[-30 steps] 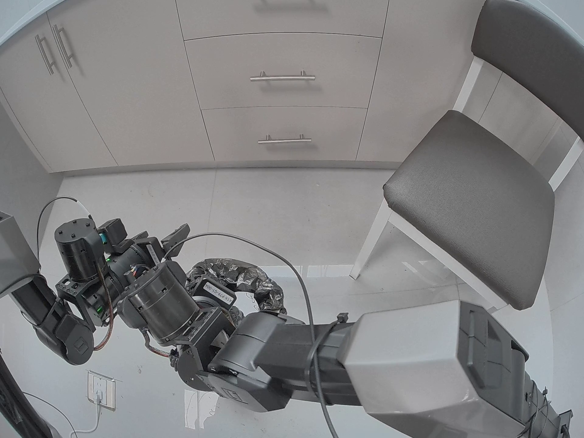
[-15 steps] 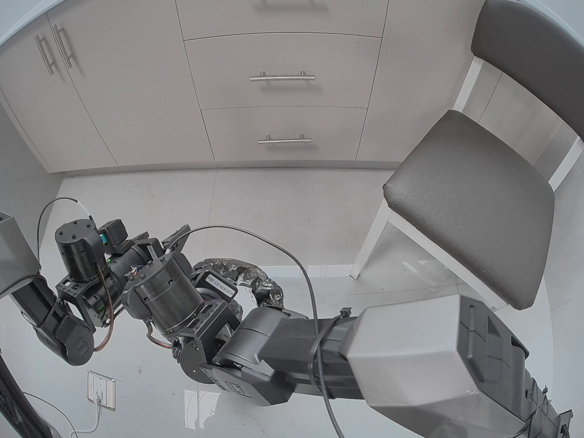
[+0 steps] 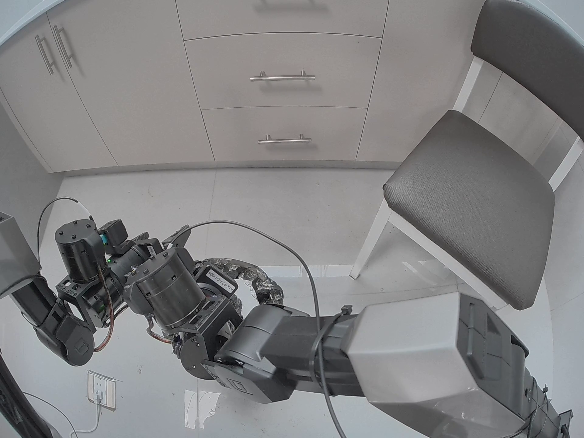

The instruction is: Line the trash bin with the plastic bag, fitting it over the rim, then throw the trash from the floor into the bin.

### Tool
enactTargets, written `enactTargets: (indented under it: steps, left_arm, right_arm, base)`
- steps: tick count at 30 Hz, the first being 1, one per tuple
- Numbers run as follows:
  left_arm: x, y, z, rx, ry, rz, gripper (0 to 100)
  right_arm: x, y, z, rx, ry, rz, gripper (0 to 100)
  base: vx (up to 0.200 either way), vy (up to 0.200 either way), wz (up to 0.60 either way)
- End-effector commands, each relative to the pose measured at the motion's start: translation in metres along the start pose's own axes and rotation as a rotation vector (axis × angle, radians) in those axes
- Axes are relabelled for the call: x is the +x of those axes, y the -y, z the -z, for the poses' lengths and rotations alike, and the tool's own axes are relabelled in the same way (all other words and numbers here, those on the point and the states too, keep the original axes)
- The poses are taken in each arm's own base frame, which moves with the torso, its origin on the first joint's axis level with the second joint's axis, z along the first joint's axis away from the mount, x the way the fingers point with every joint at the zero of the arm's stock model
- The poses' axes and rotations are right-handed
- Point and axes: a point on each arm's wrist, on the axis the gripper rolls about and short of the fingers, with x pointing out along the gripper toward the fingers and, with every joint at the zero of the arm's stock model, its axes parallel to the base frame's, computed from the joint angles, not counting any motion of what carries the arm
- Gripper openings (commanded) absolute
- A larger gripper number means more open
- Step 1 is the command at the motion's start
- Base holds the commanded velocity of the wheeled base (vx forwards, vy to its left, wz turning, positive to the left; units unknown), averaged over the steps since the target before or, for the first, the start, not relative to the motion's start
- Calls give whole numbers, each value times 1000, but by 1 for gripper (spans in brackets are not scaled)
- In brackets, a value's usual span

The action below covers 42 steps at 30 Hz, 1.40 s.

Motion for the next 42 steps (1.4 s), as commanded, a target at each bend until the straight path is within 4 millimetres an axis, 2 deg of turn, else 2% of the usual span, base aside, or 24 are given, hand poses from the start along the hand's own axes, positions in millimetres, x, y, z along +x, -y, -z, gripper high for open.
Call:
enactTargets:
  steps: [1, 2, 25, 26, 28, 32, 33, 34, 36, 37, 39, 41, 42]
  left_arm:
    - [0, 0, 0, -1, 1, 0, 100]
    - [0, 0, -1, -1, 2, 0, 100]
    - [-3, 4, 2, 2, -9, 11, 100]
    - [-5, 6, 5, 4, -23, 18, 100]
    - [-8, 8, 8, 6, -34, 27, 100]
    - [-12, 18, 15, 10, -41, 65, 100]
    - [-12, 18, 15, 10, -41, 65, 100]
    - [-15, 23, 18, 13, -49, 85, 100]
    - [-18, 26, 18, 23, -43, 93, 100]
    - [-18, 26, 17, 26, -41, 94, 100]
    - [-21, 29, 8, 64, -4, 103, 100]
    - [-22, 29, 7, 70, 0, 103, 100]
    - [-23, 29, 6, 76, 5, 103, 100]
  right_arm:
    - [1, 0, 1, 1, -2, 2, 0]
    - [1, 1, 1, 3, -1, 4, 100]
    - [14, 7, 3, 47, 32, 41, 100]
    - [17, 14, 4, 55, 28, 53, 0]
    - [21, 25, 4, 69, 24, 71, 0]
    - [29, 62, 4, 115, 22, 133, 0]
    - [29, 62, 4, 115, 22, 133, 0]
    - [34, 81, 6, 136, 17, 164, 0]
    - [42, 99, 12, 156, 6, 199, 0]
    - [43, 102, 12, 159, 7, 204, 0]
    - [50, 123, 18, 179, -4, 243, 0]
    - [51, 129, 20, 185, -7, 254, 0]
    - [53, 144, 23, 200, -11, 281, 0]
  base:
    - [0, 0, 0]
    - [0, 0, 0]
    - [0, 0, 0]
    - [0, 0, 0]
    - [0, 0, 0]
    - [0, 0, 0]
    - [0, 0, 0]
    - [0, 0, 0]
    - [0, 0, 0]
    - [0, 0, 0]
    - [0, 0, 0]
    - [0, 0, 0]
    - [0, 0, 0]
